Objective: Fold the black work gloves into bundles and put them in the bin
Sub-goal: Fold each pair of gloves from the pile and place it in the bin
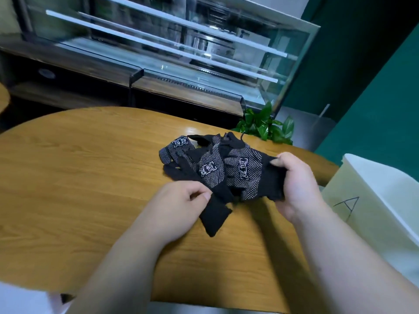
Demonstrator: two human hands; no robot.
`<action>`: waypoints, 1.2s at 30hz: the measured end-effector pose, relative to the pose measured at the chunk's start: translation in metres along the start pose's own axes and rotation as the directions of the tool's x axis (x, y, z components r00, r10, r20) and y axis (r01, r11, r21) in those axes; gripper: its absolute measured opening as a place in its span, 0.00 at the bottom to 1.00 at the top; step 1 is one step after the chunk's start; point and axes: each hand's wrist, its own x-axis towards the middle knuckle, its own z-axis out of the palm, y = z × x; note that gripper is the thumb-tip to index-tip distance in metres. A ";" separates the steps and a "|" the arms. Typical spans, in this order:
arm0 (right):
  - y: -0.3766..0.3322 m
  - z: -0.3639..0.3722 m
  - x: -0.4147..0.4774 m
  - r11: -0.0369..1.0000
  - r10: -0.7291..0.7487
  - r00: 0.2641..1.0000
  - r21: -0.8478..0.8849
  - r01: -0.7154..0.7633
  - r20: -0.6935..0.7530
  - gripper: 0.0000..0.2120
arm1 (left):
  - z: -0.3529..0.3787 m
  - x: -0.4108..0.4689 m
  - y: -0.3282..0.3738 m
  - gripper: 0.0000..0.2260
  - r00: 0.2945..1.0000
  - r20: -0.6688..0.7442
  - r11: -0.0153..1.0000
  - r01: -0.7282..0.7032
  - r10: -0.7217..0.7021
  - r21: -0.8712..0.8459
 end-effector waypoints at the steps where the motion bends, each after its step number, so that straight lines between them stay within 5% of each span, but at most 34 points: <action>1: -0.010 -0.003 -0.003 1.000 0.007 1.000 0.013 -0.007 0.011 0.08 | 0.001 -0.001 0.001 0.05 1.000 0.007 1.000 -0.004 0.004 0.001; 7: -0.058 -0.023 -0.014 0.995 0.037 0.993 -0.094 -0.027 0.109 0.09 | 0.005 -0.003 0.002 0.04 0.999 0.034 1.000 -0.011 0.010 0.016; 13: -0.076 -0.041 -0.011 0.918 -0.009 0.984 -0.388 0.079 0.178 0.06 | 0.009 -0.004 0.003 0.05 0.998 0.063 1.000 -0.013 0.013 0.000; 18: -0.076 -0.047 -0.016 0.658 -0.158 0.918 -0.655 0.372 0.364 0.08 | 0.015 -0.007 0.006 0.04 0.996 0.091 1.000 -0.025 0.025 0.003; 20: -0.061 -0.046 -0.030 0.408 -0.180 0.843 -0.742 0.532 0.506 0.07 | 0.017 -0.007 0.007 0.04 0.995 0.101 1.000 -0.022 0.021 0.014; 23: -0.018 -0.051 -0.050 0.187 -0.019 0.715 -0.700 0.689 0.699 0.09 | 0.020 -0.007 0.008 0.05 0.993 0.115 0.999 -0.030 0.027 0.032; 27: 0.040 -0.066 -0.066 0.244 0.216 0.654 -0.688 0.683 0.725 0.14 | 0.025 -0.009 0.007 0.06 0.989 0.141 0.995 -0.055 0.044 0.077; 32: 0.050 -0.082 -0.070 0.534 0.047 0.733 -0.638 0.555 0.678 0.10 | 0.033 -0.010 0.005 0.06 0.987 0.155 0.992 -0.067 0.050 0.106; 36: 0.066 -0.089 -0.056 0.437 -0.175 0.864 -0.749 0.497 0.471 0.10 | 0.040 -0.010 0.004 0.04 0.986 0.149 0.981 -0.097 0.071 0.171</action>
